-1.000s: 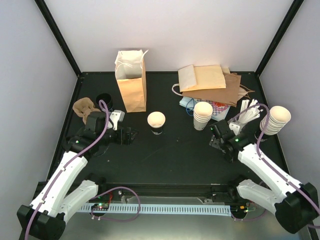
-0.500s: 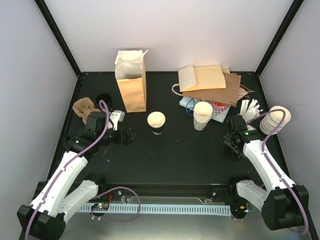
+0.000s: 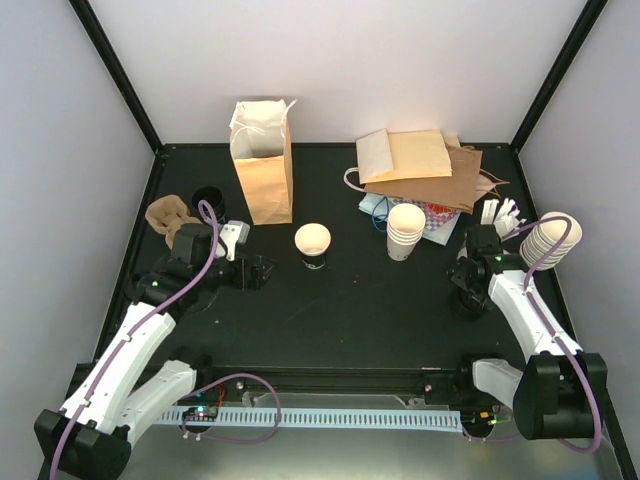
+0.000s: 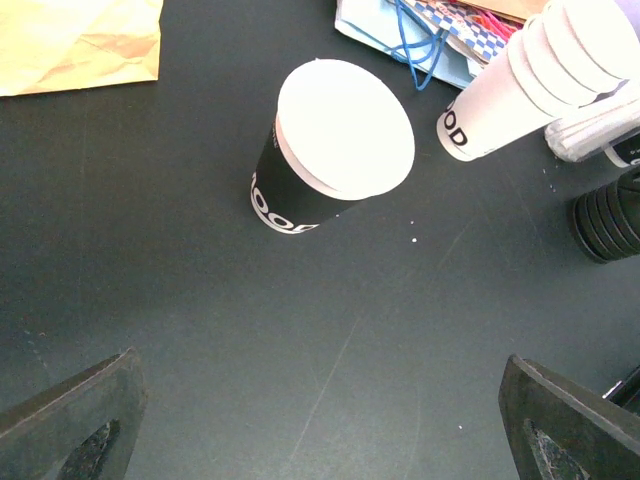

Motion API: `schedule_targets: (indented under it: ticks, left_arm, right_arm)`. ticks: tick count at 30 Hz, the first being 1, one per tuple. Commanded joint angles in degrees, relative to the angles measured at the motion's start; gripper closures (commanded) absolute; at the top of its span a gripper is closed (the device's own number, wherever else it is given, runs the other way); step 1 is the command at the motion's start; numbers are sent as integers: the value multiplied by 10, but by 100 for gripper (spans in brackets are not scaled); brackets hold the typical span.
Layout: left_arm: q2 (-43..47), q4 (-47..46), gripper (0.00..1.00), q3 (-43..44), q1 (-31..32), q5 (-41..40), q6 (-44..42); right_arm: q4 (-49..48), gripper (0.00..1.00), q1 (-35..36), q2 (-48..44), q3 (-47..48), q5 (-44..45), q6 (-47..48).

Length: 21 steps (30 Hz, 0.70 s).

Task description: Pack the takeout coffee

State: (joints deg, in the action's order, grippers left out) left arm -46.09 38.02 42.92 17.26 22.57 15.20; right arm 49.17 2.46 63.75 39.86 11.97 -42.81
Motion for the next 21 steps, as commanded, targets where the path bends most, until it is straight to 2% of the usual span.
schedule_targets:
  ticks: [1,9,13,15,19,21]
  left_arm:
    - [4,-13,1,2,-4,5,-6]
    - [6,-12,1,2,-4,6,-5]
    - [6,-11,1,2,-4,8,-5]
    - [6,-10,1,2,-4,8,-6]
    - [6,-10,1,2,-4,8,-5]
    - [6,-11,1,2,-4,8,-5]
  right_arm:
    - [-9,18,-5,6,5,-18,5]
    - [9,19,-6,-11,20,-28,16]
    - [32,23,-5,-26,37,-16,13]
    - [35,29,-5,-34,40,-11,10]
    - [25,55,-5,-33,40,-20,19]
    - [23,59,-6,-24,42,-26,24]
